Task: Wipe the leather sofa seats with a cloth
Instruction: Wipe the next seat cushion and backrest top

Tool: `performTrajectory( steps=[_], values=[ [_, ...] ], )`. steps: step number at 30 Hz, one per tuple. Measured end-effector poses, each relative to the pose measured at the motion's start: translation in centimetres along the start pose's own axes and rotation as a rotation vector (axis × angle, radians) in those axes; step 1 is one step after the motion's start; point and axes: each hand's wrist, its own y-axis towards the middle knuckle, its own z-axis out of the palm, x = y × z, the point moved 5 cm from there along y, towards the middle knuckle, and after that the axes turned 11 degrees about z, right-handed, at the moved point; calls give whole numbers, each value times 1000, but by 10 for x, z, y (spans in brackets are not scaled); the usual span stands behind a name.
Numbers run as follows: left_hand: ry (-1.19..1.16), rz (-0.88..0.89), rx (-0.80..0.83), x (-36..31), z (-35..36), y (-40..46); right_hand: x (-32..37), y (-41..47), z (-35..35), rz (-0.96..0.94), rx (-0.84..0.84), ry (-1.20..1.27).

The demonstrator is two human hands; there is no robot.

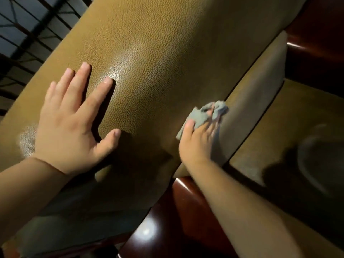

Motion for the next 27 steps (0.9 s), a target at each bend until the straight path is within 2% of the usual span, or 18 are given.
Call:
performTrajectory(
  steps=[3, 6, 10, 12, 13, 15, 18, 22, 24, 25, 27],
  values=[
    [47, -1, 8, -2, -1, -1, -23, -84, 34, -152, 81, -145],
    [62, -12, 15, -2, -2, 1, -18, -88, 34, -179, 136, -183],
    [71, -14, 9, -2, -2, -3, 15, -24, -6, -178, -37, 68],
    [66, 3, 11, -1, 0, -2, 33, -23, -6, -107, -50, 222],
    [63, 2, 7, 0, -1, -2, 42, -40, 1, -138, -49, 259],
    [58, -5, 0, 0, -3, -3, 52, -106, 25, -339, -41, 254],
    [52, -13, 18, -2, -4, -3, 35, -219, 71, -684, 98, 113],
    [39, -25, 30, -1, -5, -7, 15, -211, 84, -833, 0, -94],
    [20, -26, 41, -1, -6, -5, 36, -174, 63, -753, -205, -118],
    [1, -39, 50, -1, -8, -3, 52, -151, 48, -614, -241, -10],
    [-84, -82, 70, 3, -18, -6, 79, -118, 23, -245, -162, 337]
  ],
)
